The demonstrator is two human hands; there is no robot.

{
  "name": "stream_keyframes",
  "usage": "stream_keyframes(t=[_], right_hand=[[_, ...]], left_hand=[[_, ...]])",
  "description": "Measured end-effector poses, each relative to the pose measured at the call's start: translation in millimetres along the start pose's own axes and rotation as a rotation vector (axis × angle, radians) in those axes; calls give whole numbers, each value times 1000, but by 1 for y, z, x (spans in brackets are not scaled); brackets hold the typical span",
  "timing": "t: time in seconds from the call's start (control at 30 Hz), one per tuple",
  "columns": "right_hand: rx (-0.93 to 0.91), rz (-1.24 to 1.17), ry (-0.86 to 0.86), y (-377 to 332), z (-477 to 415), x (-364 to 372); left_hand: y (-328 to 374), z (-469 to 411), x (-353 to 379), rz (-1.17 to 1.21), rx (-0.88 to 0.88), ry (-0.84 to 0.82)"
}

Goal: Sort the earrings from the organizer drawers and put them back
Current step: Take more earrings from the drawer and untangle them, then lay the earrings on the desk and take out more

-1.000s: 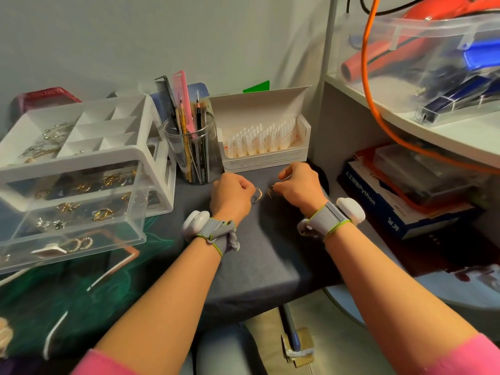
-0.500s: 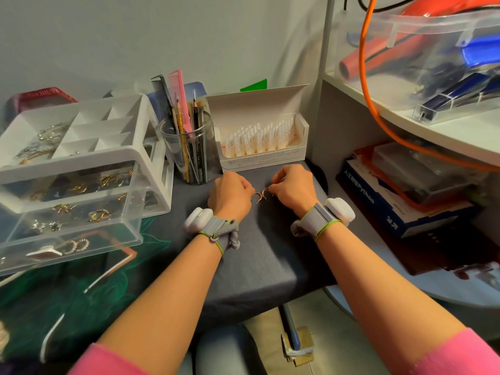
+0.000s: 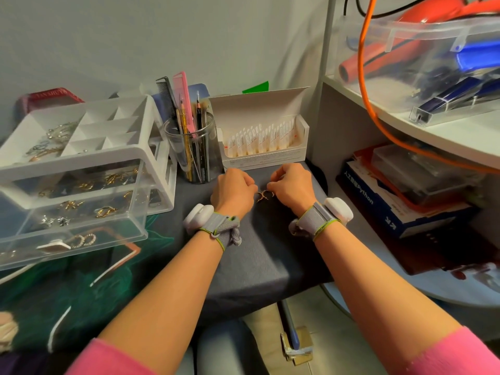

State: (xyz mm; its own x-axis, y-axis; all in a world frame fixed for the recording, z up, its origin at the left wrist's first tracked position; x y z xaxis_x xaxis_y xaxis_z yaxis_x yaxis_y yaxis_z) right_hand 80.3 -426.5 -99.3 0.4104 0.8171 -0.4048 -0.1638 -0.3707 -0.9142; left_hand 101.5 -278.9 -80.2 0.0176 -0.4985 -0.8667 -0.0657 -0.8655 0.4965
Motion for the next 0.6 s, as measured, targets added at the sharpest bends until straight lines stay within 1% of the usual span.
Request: stream_keyframes(t=[0.27, 0.6], right_hand=[[-67, -116, 43, -33, 12, -8], [-239, -203, 52, -98, 46, -16]], left_hand=[[11, 9, -39, 42, 63, 106], [10, 34, -102, 130, 107, 236]])
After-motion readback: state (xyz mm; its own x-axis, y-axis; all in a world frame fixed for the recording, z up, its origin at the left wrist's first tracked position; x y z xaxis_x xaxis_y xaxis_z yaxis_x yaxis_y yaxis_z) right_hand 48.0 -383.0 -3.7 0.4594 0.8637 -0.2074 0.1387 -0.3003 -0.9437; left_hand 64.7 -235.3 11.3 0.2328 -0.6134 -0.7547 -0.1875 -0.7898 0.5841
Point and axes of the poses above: each hand's wrist, its own z-axis away from the middle knuckle, its own x-axis out of the palm, y = z × x, the point moved 7 cm from there along -z, towards the middle knuckle, and after that the axes turned 11 degrees about -z, right-handed, at the moved point
